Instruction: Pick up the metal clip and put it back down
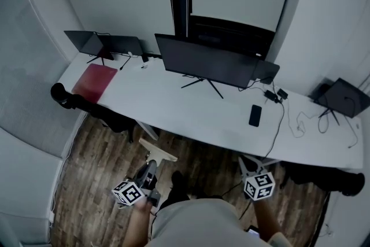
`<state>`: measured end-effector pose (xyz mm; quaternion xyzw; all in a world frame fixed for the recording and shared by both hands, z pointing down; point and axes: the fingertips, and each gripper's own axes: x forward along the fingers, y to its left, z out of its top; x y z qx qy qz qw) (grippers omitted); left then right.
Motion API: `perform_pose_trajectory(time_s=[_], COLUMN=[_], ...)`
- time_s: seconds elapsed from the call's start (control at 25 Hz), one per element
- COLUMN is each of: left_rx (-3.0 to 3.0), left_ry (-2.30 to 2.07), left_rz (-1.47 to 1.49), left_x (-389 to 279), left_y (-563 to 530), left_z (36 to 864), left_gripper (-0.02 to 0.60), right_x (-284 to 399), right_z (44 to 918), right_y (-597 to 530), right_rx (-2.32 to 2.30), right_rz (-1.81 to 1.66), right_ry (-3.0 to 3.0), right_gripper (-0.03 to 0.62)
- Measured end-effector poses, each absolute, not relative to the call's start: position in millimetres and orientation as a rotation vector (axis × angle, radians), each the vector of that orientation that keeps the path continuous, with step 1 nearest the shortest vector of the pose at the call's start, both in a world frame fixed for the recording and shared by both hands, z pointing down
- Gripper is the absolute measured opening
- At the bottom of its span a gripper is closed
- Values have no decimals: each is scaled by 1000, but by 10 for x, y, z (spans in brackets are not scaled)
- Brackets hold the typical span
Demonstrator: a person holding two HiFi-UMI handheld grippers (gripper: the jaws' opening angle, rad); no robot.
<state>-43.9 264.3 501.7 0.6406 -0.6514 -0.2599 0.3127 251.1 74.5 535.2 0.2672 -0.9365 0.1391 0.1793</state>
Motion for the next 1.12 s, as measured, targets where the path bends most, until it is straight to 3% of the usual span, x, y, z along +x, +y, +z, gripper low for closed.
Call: perform_pose_trajectory(time_s=[1.12], left_rx=[1820], left_ry=[-1476], left_rz=[-545], left_x=[-2150], left_y=[1407], left_z=[5173], left_gripper=[32], right_x=[1006], right_z=[5373], right_y=[280], right_rx=[963], right_rz=[403], right_ry=[-2465], right_gripper=[35])
